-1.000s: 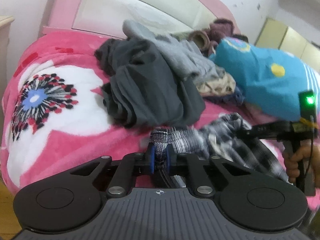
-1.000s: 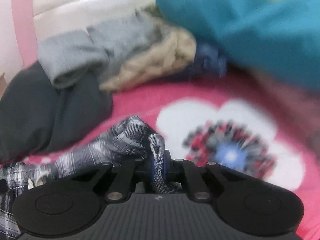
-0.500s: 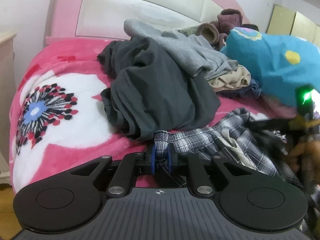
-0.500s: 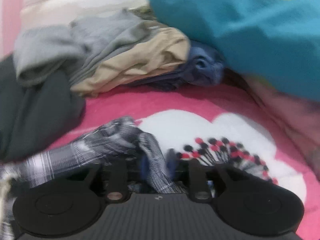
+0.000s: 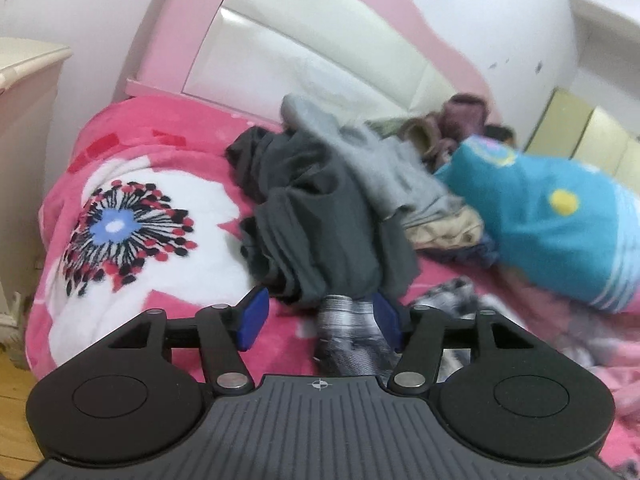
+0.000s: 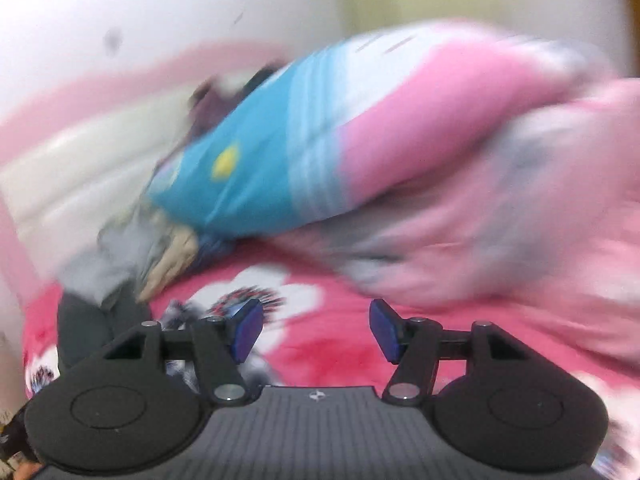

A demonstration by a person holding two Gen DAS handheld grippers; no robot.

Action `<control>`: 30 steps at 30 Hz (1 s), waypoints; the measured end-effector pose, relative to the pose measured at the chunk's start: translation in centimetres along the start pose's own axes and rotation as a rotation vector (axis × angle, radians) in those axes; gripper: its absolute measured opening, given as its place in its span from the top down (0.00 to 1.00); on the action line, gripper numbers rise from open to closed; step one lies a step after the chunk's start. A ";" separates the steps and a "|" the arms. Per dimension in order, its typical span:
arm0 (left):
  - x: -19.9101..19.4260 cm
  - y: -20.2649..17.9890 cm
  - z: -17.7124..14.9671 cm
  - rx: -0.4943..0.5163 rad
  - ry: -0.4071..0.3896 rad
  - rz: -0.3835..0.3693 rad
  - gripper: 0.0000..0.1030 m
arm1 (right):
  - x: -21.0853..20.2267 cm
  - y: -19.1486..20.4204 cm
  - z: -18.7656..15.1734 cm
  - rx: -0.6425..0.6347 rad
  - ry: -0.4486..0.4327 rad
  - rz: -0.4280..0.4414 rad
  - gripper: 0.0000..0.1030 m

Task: Fold clothes
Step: 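Open both grippers and release the plaid shirt onto the bedspread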

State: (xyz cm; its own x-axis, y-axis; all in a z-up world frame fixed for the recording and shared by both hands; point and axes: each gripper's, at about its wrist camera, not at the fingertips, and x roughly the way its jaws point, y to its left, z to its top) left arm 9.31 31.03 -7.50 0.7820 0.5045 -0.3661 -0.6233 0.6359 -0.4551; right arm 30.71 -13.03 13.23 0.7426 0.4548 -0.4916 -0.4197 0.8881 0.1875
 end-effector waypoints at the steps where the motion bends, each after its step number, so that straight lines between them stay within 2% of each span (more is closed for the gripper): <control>1: -0.8 -0.4 0.2 0.008 0.004 -0.020 0.44 | -4.1 -1.9 -0.5 0.022 -0.031 -0.036 0.40; 4: -3.7 -3.0 1.6 0.039 0.016 -0.140 0.44 | -15.6 -6.4 -2.8 0.062 -0.127 -0.178 0.40; 7: -6.7 -7.6 4.4 0.112 -0.004 -0.322 0.44 | -24.7 -9.5 -4.6 0.095 -0.216 -0.325 0.40; 10: -8.5 -11.8 6.7 0.133 -0.005 -0.496 0.44 | -30.8 -11.1 -5.6 0.136 -0.354 -0.367 0.40; 12: -8.4 -14.4 7.0 0.141 0.030 -0.587 0.44 | -32.7 -11.8 -6.2 0.159 -0.425 -0.328 0.40; 13: -7.9 -15.4 6.5 0.149 0.057 -0.610 0.44 | -32.4 -12.3 -6.5 0.176 -0.426 -0.304 0.40; 14: -7.2 -16.4 5.4 0.168 0.082 -0.622 0.44 | -32.0 -12.8 -6.9 0.192 -0.425 -0.280 0.40; 16: -5.1 -17.9 1.9 0.228 0.136 -0.608 0.44 | -28.8 -13.9 -8.0 0.217 -0.352 -0.244 0.40; 20: -0.2 -20.2 -5.4 0.333 0.262 -0.537 0.46 | -18.0 -15.4 -11.4 0.248 -0.073 -0.158 0.41; 22: 1.3 -21.0 -7.8 0.365 0.274 -0.504 0.46 | -12.3 -15.3 -12.8 0.236 0.034 -0.119 0.42; 25: 2.7 -21.5 -9.5 0.400 0.266 -0.484 0.46 | -5.0 -16.1 -13.1 0.221 0.121 -0.069 0.42; 30: 4.2 -21.0 -10.3 0.426 0.269 -0.443 0.46 | 5.6 -16.2 -12.7 0.134 0.257 -0.051 0.42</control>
State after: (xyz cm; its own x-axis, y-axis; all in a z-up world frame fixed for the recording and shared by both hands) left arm 25.64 13.74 -7.84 0.9013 0.0148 -0.4329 -0.1449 0.9522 -0.2690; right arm 34.99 -25.74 -3.36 0.5971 0.3929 -0.6993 -0.3000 0.9179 0.2596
